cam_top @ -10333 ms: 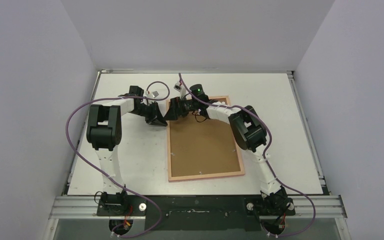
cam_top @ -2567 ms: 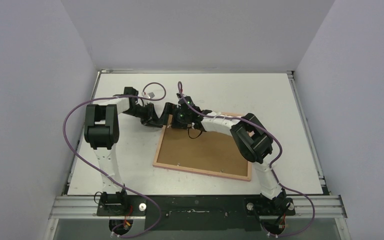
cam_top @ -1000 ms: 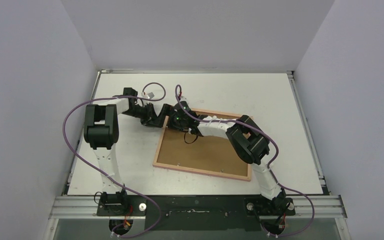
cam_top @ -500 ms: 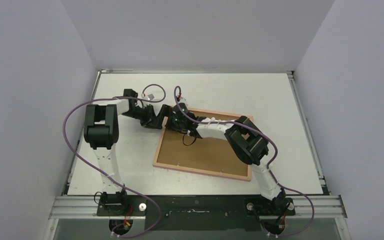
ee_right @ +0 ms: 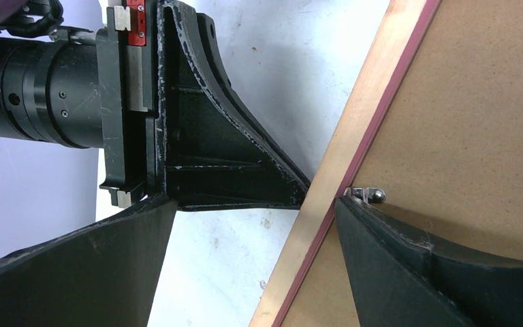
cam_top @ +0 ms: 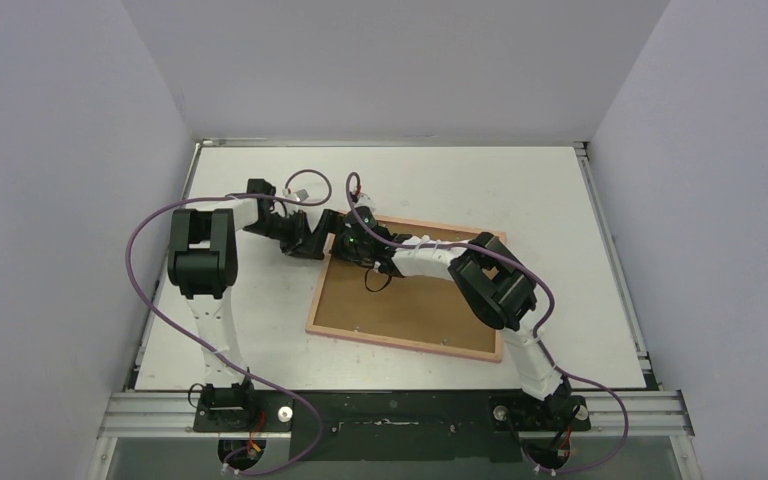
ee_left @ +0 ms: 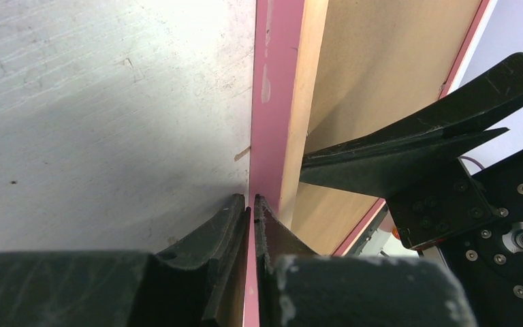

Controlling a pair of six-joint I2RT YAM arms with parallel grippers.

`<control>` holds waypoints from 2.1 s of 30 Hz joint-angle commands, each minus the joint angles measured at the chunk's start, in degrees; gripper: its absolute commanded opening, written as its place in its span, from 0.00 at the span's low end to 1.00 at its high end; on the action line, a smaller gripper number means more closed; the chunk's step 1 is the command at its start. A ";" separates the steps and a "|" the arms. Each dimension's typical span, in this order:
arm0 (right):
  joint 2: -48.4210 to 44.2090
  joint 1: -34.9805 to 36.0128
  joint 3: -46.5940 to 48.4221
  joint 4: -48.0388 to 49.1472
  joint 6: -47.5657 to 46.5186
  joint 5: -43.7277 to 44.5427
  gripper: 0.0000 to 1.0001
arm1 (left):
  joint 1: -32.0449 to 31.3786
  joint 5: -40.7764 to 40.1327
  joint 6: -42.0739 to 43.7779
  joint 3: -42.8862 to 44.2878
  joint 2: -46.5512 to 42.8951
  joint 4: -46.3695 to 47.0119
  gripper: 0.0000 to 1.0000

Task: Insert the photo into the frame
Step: Install the photo frame at the center of the board, then turn over the photo frame at the center of the board.

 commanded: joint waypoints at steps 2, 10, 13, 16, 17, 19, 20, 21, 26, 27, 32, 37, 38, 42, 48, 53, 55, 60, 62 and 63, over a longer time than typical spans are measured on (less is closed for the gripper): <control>-2.80 -0.09 0.37 4.13 -4.99 -2.11 0.90 | 2.42 0.93 2.86 3.47 -1.05 -4.46 0.09; -12.27 -7.58 1.98 -3.85 -21.61 -21.50 0.90 | 10.54 1.20 13.63 10.40 -7.31 -19.75 0.34; -13.14 -12.12 6.88 -17.47 -32.86 -24.21 0.90 | 10.69 -0.09 21.05 10.58 -9.90 -27.07 0.41; -13.65 -14.97 11.09 -28.15 -45.09 -16.74 0.90 | 9.11 -2.22 29.50 7.48 -14.16 -32.36 0.47; -13.46 -15.21 12.58 -30.95 -48.47 -11.78 0.90 | 8.19 -3.40 32.35 6.11 -15.99 -33.10 0.48; -12.65 -15.96 13.74 -34.34 -53.40 -4.35 0.90 | 6.04 -6.15 36.82 2.81 -20.20 -33.09 0.50; -12.26 -16.53 13.74 -35.03 -54.87 -2.14 0.90 | 4.56 -8.01 39.22 0.91 -22.66 -32.24 0.51; -11.76 -17.38 13.67 -35.21 -55.61 -1.08 0.90 | 2.67 -10.17 40.99 -1.11 -25.20 -31.03 0.52; -10.33 -22.88 13.84 -35.52 -51.98 -4.16 0.90 | -13.01 -21.86 48.34 -10.96 -37.78 -27.39 0.57; -10.84 -23.81 13.01 -34.59 -50.67 -4.92 0.90 | -15.94 -23.95 49.09 -12.70 -39.40 -26.77 0.57; -15.17 -25.48 9.20 -31.80 -48.48 -7.63 0.90 | -27.49 -29.70 51.25 -18.75 -41.64 -24.99 0.58; -20.89 -26.01 5.85 -32.14 -48.78 -5.97 0.90 | -35.20 -36.21 50.53 -24.58 -40.52 -16.92 0.57; -22.38 -26.32 4.92 -31.97 -48.64 -5.79 0.90 | -36.18 -37.33 50.42 -25.59 -40.25 -15.70 0.57; -28.05 -27.65 0.96 -31.28 -47.57 -5.76 0.90 | -38.57 -41.00 49.57 -28.74 -39.56 -10.62 0.53; -33.63 -27.89 -1.84 -31.60 -46.94 -7.63 0.90 | -39.27 -44.10 49.17 -30.72 -38.96 -5.05 0.48; -36.25 -27.88 -3.92 -31.72 -45.58 -7.98 0.90 | -40.78 -44.66 48.17 -32.85 -38.93 -3.30 0.40; -36.77 -27.78 -4.34 -31.67 -45.13 -8.03 0.90 | -41.21 -45.34 47.33 -34.27 -39.33 -1.60 0.36; -37.32 -27.22 -4.72 -32.71 -45.09 -7.15 0.90 | -42.39 -46.11 45.78 -36.58 -41.14 0.24 0.33; -37.70 -27.00 -5.00 -32.70 -44.92 -6.86 0.90 | -42.71 -47.17 45.56 -37.38 -41.65 1.76 0.27; -37.87 -26.75 -5.03 -32.64 -44.87 -6.57 0.90 | -42.87 -47.65 45.46 -37.60 -41.81 2.14 0.24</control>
